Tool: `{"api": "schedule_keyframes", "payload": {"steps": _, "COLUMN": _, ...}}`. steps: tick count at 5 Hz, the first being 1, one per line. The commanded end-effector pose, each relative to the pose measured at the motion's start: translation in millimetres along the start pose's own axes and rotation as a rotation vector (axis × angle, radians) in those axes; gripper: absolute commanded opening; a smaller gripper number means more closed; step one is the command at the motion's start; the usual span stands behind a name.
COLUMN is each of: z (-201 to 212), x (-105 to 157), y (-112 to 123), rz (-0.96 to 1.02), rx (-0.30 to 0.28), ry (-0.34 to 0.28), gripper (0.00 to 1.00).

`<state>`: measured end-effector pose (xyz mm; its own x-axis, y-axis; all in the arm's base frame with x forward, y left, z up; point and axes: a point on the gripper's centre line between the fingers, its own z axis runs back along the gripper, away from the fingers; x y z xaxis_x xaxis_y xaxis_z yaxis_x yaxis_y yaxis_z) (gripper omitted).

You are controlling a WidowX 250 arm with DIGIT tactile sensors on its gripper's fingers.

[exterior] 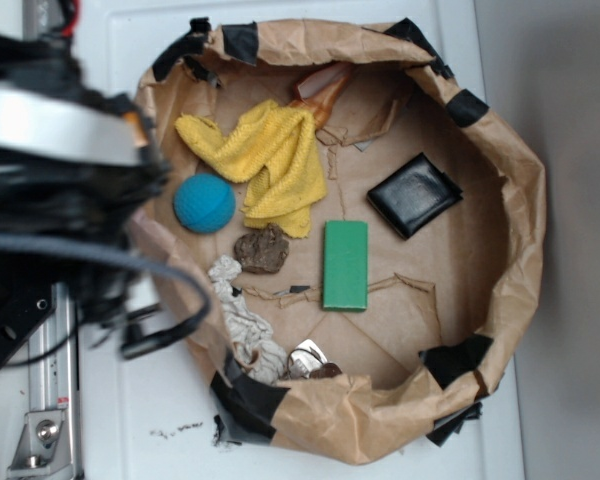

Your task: Grab the green block.

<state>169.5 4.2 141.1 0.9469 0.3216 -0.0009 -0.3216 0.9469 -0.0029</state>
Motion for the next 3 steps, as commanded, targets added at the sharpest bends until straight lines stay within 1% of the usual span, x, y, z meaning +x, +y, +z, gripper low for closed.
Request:
{"api": "schedule_keyframes", "payload": {"steps": 1, "z": -15.0, "x": 64.3, "y": -12.4, "rz": 0.387, "rx": -0.227, "ry": -0.064, "gripper": 1.00}}
{"api": "schedule_keyframes", "payload": {"steps": 2, "z": -7.3, "x": 81.2, "y": -22.3, "rz": 0.427, "rx": -0.259, "ry": -0.053, "gripper": 1.00}}
{"api": "schedule_keyframes", "payload": {"steps": 3, "z": -4.5, "x": 87.0, "y": -36.1, "rz": 0.462, "rx": -0.280, "ry": -0.093, "gripper": 1.00}}
